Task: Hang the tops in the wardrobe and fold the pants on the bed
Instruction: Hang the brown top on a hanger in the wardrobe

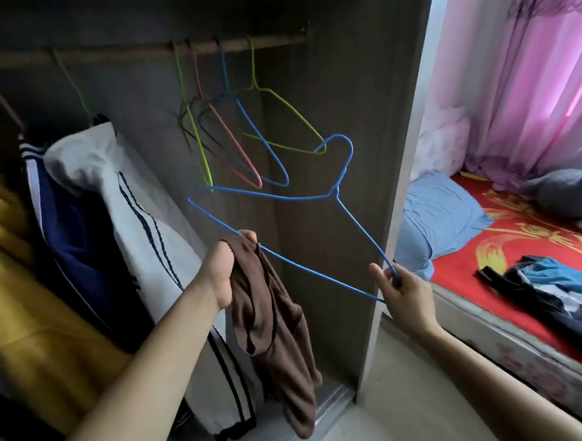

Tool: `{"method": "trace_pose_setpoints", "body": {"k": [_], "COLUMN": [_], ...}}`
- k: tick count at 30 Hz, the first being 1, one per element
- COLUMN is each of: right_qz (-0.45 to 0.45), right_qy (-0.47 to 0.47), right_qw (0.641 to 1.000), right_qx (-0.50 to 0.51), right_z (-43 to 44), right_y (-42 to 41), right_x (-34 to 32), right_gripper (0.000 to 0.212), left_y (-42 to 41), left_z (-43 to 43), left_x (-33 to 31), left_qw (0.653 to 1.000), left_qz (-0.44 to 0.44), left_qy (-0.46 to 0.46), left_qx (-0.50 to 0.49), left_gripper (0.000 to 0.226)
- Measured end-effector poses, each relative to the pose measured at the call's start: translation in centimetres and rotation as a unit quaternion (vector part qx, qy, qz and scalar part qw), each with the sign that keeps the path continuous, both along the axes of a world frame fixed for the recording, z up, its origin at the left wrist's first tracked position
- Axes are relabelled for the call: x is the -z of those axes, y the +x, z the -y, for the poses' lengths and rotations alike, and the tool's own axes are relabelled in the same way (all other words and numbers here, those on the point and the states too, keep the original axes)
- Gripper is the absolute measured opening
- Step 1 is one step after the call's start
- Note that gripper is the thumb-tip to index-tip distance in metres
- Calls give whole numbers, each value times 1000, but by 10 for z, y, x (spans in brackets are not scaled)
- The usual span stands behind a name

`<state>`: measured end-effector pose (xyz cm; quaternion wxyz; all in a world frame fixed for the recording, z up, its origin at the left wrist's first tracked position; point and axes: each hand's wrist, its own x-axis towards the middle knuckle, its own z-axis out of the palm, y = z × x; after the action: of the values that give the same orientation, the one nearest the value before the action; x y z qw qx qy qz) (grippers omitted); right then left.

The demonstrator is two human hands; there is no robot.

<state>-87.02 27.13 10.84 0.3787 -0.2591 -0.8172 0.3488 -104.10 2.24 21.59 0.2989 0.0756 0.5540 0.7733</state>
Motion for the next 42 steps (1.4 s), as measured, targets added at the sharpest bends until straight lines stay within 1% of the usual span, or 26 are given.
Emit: {"method": "trace_pose_setpoints", "body": {"k": [1,2,3,5,6,9,11,12,13,15,16,18,20,21,22,25,26,27,29,30,33,35,37,39,41,42], "right_qz": [14,23,30,42,47,72,144,181,197,159,120,65,85,107,128,171,182,193,221,237,291,304,290,282,275,271], "right_qy": [-8,-45,-106,-231,-267,-302,-298,-284,-275,-292,-319,-388,-416,-412,-393,-271,-244,-233,-245,-259,-277,-287,-306,-307,-287,-268], "right_qw": [999,994,982,936,917,884,857,844,837,845,850,832,811,808,813,856,864,866,859,850,815,801,801,810,832,849], "right_qx": [-41,-92,-152,-261,-293,-350,-395,-418,-431,-419,-401,-391,-403,-409,-410,-405,-402,-397,-391,-393,-418,-429,-424,-412,-387,-367], "right_z": [-4,-7,-10,-20,-27,-43,-51,-53,-53,-47,-43,-36,-30,-27,-25,-29,-33,-38,-49,-56,-71,-71,-60,-40,-19,-11], "right_y": [0,0,1,3,3,7,9,9,6,-2,-7,-14,-15,-13,-11,-4,-2,0,4,6,13,12,7,0,-8,-11], "right_x": [-5,-12,-20,-33,-38,-56,-69,-73,-75,-74,-73,-67,-63,-61,-59,-55,-53,-52,-49,-48,-50,-53,-55,-56,-55,-54], "right_gripper": [47,46,44,49,51,36,37,40,42,40,34,36,43,44,44,30,24,20,18,17,17,18,18,18,18,18], "left_y": [0,1,2,3,3,5,10,13,17,29,34,38,37,34,31,29,29,30,31,30,25,25,26,28,31,31], "left_z": [-2,-4,-6,-11,-12,-17,-23,-27,-33,-45,-50,-56,-57,-55,-52,-41,-37,-35,-34,-34,-35,-40,-49,-59,-66,-68], "left_x": [0,-1,-1,1,1,3,5,8,11,16,19,29,39,44,48,56,60,63,69,70,75,72,65,59,54,52], "left_qw": [999,997,994,990,990,988,984,980,970,942,933,934,925,911,898,852,839,831,820,819,849,863,858,840,828,822], "left_qz": [-16,-32,-41,-38,-34,-15,-25,-51,-93,-170,-182,-164,-165,-181,-194,-216,-218,-216,-209,-199,-119,-100,-137,-200,-249,-270], "left_qy": [-38,-75,-103,-129,-135,-149,-171,-192,-223,-290,-309,-317,-340,-364,-389,-473,-495,-507,-519,-519,-476,-455,-461,-479,-483,-484], "left_qx": [-8,-17,-24,-29,-31,-35,-30,-25,-14,16,20,-1,-50,-68,-75,-54,-59,-74,-117,-142,-196,-198,-180,-158,-139,-133], "left_gripper": [26,27,27,28,28,27,27,28,31,38,39,33,23,23,27,35,35,31,13,6,24,27,22,15,9,10]}}
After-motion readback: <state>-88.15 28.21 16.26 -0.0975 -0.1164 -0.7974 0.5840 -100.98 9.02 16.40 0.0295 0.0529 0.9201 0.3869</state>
